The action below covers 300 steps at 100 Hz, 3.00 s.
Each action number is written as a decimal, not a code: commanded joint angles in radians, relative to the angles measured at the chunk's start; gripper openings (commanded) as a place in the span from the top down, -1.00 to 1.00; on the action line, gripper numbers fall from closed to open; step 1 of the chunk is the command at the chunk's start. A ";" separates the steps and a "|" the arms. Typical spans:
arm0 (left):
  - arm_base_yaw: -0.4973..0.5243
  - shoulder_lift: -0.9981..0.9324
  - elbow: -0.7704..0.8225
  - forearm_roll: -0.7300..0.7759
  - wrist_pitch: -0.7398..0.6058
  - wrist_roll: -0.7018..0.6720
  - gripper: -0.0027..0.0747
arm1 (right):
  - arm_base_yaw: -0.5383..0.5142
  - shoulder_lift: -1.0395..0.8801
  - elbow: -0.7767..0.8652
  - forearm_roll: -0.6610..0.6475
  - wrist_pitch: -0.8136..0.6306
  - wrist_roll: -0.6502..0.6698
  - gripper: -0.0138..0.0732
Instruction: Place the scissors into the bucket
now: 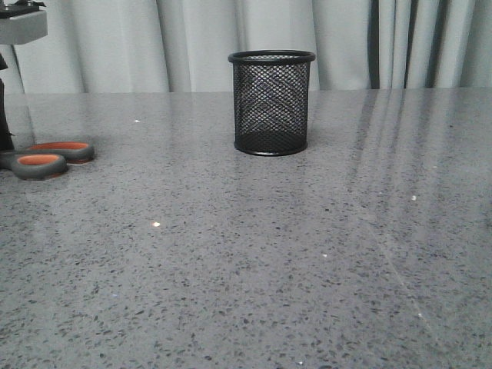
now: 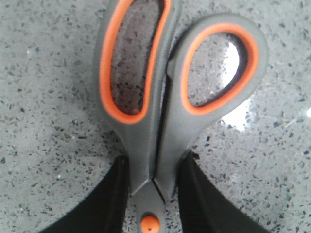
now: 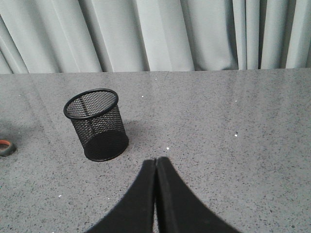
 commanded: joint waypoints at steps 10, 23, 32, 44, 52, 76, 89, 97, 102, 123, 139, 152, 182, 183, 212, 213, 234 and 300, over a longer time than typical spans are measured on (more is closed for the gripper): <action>-0.012 -0.044 -0.008 -0.024 0.015 -0.040 0.91 | 0.002 0.015 -0.034 -0.010 -0.075 -0.004 0.79; -0.012 -0.067 -0.035 -0.029 0.018 -0.063 0.91 | 0.002 0.015 -0.034 -0.010 -0.075 -0.004 0.79; -0.012 -0.081 -0.067 -0.036 0.025 -0.108 0.91 | 0.002 0.015 -0.034 -0.010 -0.075 -0.004 0.79; -0.012 -0.095 -0.118 -0.058 0.066 -0.132 0.91 | 0.002 0.015 -0.034 -0.008 -0.075 -0.004 0.79; -0.012 -0.113 -0.146 -0.064 0.074 -0.142 0.91 | 0.002 0.015 -0.034 -0.008 -0.075 -0.004 0.79; -0.012 -0.164 -0.230 -0.168 0.089 -0.152 0.91 | 0.002 0.015 -0.034 0.086 -0.075 -0.004 0.79; -0.050 -0.192 -0.283 -0.197 0.082 -0.152 0.91 | 0.023 0.015 -0.036 0.194 -0.081 -0.016 0.79; -0.092 -0.209 -0.311 -0.197 0.065 -0.152 0.91 | 0.064 0.021 -0.058 0.247 -0.083 -0.063 0.79; -0.125 -0.215 -0.331 -0.197 0.056 -0.152 0.91 | 0.099 0.034 -0.080 0.278 -0.081 -0.083 0.78; -0.292 -0.215 -0.373 -0.195 0.052 -0.152 0.91 | 0.291 0.148 -0.223 0.310 -0.037 -0.082 0.57; -0.412 -0.215 -0.373 -0.172 0.036 -0.152 0.91 | 0.394 0.244 -0.343 0.349 -0.007 -0.082 -0.11; -0.479 -0.215 -0.373 -0.170 0.034 -0.152 0.91 | 0.412 0.321 -0.422 0.429 0.041 -0.082 -0.56; -0.530 -0.239 -0.373 -0.187 0.038 -0.152 0.91 | 0.412 0.419 -0.456 0.573 0.039 -0.082 -0.61; -0.530 -0.242 -0.373 -0.189 0.038 -0.152 0.91 | 0.412 0.422 -0.456 0.576 0.039 -0.082 -0.61; -0.530 -0.292 -0.373 -0.200 0.068 -0.152 0.91 | 0.407 0.439 -0.456 0.649 -0.023 -0.082 -0.61; -0.530 -0.292 -0.373 -0.200 0.068 -0.152 0.91 | 0.405 0.439 -0.456 0.651 -0.023 -0.082 -0.61; -0.530 -0.329 -0.373 -0.200 0.068 -0.152 0.91 | 0.389 0.454 -0.456 0.677 -0.020 -0.075 -0.61; -0.530 -0.342 -0.373 -0.312 0.074 -0.152 0.91 | 0.389 0.564 -0.456 0.719 -0.120 -0.066 -0.61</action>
